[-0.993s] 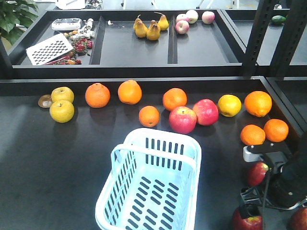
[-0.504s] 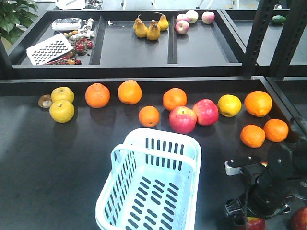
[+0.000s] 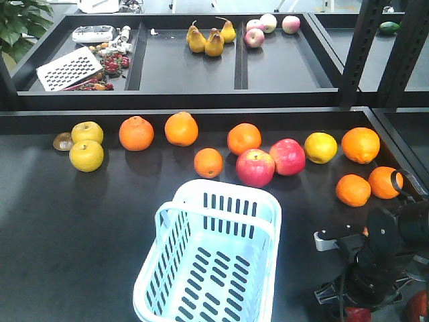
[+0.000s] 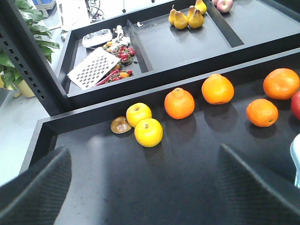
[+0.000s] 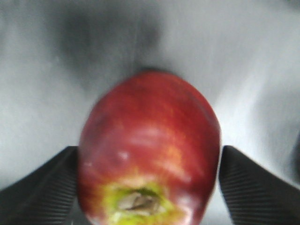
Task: Pick three apples into basket with both arms
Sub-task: 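Carry the apple with the right gripper over the basket and lower it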
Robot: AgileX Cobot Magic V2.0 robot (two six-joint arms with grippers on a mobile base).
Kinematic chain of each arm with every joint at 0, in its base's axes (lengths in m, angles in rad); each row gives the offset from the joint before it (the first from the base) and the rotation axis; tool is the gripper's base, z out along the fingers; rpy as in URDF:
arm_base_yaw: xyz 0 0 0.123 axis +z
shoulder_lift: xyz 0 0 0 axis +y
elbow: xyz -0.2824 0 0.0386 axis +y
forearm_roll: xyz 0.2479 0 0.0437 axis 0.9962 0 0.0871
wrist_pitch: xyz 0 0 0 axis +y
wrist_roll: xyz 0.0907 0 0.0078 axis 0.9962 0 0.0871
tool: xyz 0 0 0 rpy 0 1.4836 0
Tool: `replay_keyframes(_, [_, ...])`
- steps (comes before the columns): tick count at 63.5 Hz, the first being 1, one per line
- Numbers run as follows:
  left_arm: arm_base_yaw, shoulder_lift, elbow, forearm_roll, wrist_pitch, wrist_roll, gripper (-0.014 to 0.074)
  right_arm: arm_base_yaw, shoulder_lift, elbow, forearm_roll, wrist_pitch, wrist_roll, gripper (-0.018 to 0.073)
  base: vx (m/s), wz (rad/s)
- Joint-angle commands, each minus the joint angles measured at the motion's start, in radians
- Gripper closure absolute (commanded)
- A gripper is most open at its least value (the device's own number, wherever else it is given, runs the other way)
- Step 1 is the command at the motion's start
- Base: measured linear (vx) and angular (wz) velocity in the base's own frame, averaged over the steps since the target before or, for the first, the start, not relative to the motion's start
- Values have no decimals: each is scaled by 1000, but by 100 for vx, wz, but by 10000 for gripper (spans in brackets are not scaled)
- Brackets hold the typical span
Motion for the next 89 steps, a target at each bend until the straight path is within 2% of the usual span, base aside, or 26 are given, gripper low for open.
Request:
replay_keyframes(1, [0, -2, -25, 0, -62, -7, 6, 0, -30, -20, -9, -14, -5, 104, 0, 0])
replay_keyframes(13, [0, -2, -25, 0, -62, -7, 6, 0, -30, -25, -1, 16, 28, 300, 0, 0])
replay_keyframes(20, [0, -2, -25, 0, -62, -7, 6, 0, -39, -41, 8, 55, 50, 365, 0, 0])
replay_keyframes(31, [0, -2, -25, 0, -62, -7, 6, 0, -144, -41, 23, 88, 46, 372, 0, 0])
replay_keyframes(47, [0, -2, -25, 0, -62, -7, 6, 28, -443, -41, 28, 222, 46, 369, 0, 0])
replay_keyframes(54, [0, -2, -25, 0, -62, -7, 6, 81, -579, -41, 57, 289, 37, 369, 0, 0])
replay_keyframes(66, [0, -2, -25, 0, -62, -7, 6, 234, -758, -41, 139, 318, 35, 369, 0, 0])
replay_keyframes(76, [0, -2, -25, 0, -62, -7, 6, 363, -804, -41, 244, 245, 35, 369, 0, 0])
replay_keyframes(89, [0, -2, -25, 0, -62, -7, 6, 519, -749, -41, 250, 65, 35, 368, 0, 0])
